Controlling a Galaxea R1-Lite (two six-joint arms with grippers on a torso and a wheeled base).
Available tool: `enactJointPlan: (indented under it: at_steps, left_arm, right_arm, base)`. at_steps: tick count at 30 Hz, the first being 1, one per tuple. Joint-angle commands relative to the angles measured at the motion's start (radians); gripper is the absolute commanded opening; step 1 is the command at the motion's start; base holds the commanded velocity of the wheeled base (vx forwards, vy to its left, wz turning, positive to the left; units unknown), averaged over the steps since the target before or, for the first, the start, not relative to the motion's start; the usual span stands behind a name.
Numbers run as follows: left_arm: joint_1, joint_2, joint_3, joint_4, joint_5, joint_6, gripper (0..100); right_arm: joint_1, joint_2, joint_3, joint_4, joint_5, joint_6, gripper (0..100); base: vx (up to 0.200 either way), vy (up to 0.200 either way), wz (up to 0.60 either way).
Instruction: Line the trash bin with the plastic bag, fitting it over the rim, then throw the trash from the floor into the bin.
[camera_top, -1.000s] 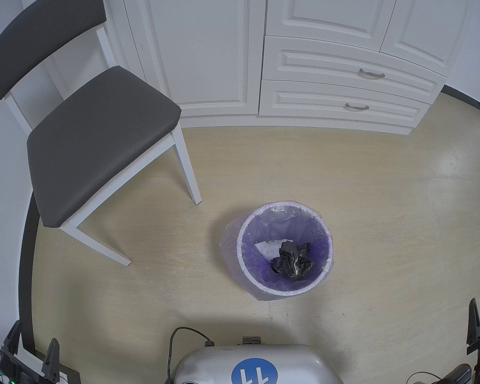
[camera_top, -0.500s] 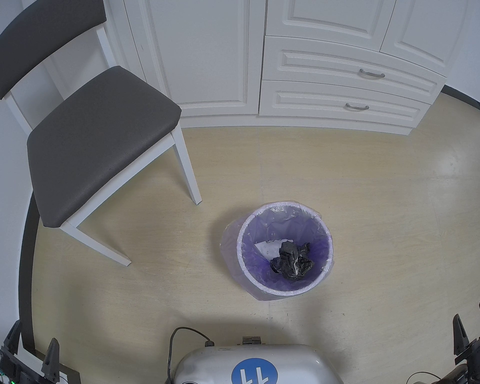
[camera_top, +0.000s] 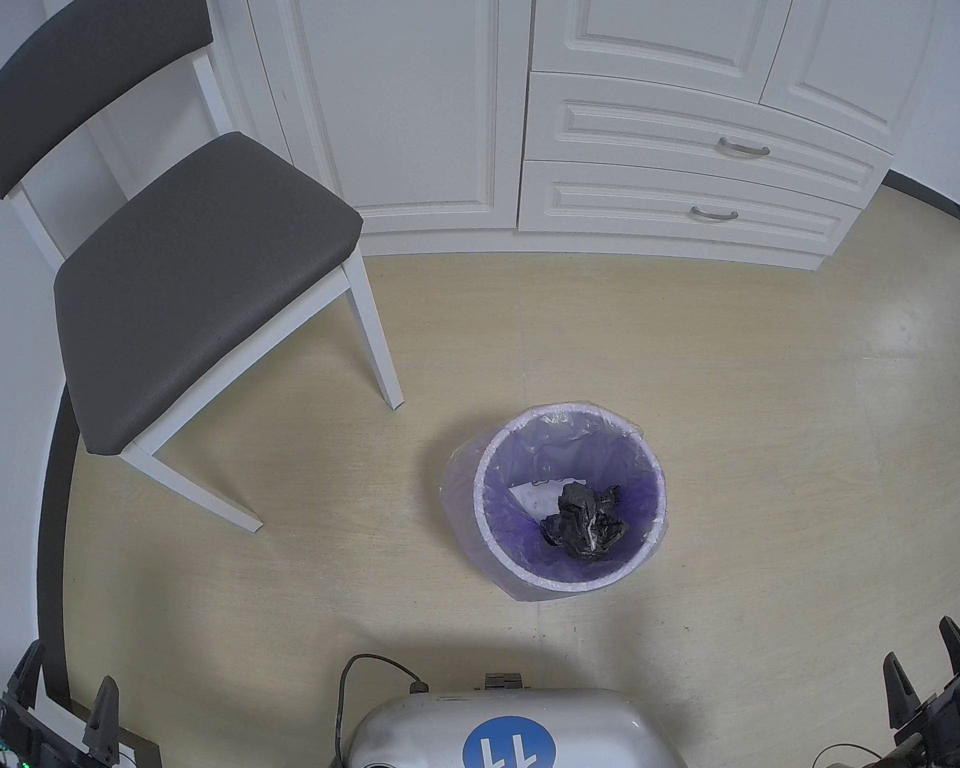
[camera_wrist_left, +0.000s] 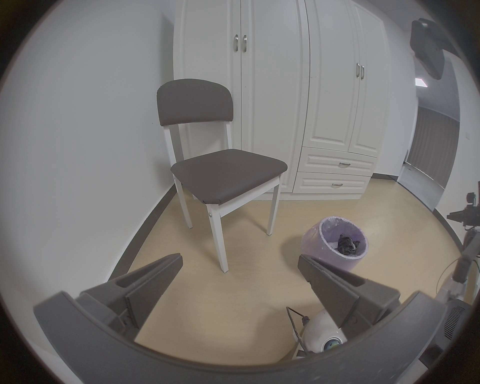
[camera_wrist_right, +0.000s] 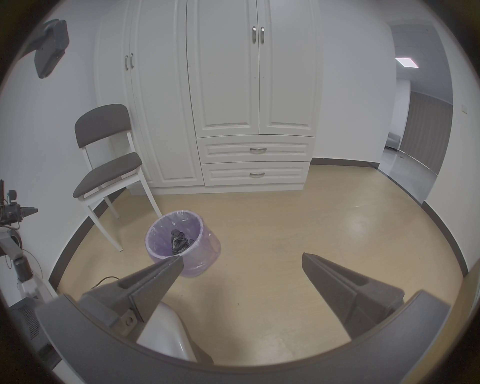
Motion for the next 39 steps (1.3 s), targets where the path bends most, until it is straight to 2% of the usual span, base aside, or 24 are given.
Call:
enactJointPlan:
  at_steps: [1, 9, 13, 19, 24, 39]
  left_arm:
    - [0.000, -0.012, 0.015, -0.001, 0.000, -0.001, 100]
    - [0.002, -0.015, 0.018, -0.001, -0.003, 0.025, 100]
    - [0.000, -0.012, 0.015, 0.000, -0.004, 0.018, 100]
    - [0.000, -0.014, 0.016, 0.000, -0.003, 0.025, 100]
    - [0.000, -0.014, 0.018, 0.000, 0.000, 0.021, 100]
    - [0.000, -0.014, 0.018, -0.004, -0.003, 0.021, 100]
  right_arm:
    - [0.001, -0.015, 0.017, -0.015, -0.002, 0.007, 100]
    - [0.000, -0.015, 0.017, -0.017, -0.002, -0.020, 100]
    - [0.003, -0.015, 0.017, -0.017, -0.008, 0.022, 100]
    - [0.001, -0.006, 0.016, -0.009, -0.002, -0.011, 100]
    - [0.001, -0.015, 0.017, -0.017, -0.008, 0.018, 100]
    - [0.000, -0.015, 0.017, -0.018, -0.008, 0.010, 100]
  base:
    - [0.000, 0.000, 0.00]
    - [0.000, 0.000, 0.00]
    - [0.000, 0.000, 0.00]
    - [0.000, 0.000, 0.00]
    - [0.000, 0.000, 0.00]
    - [0.000, 0.000, 0.00]
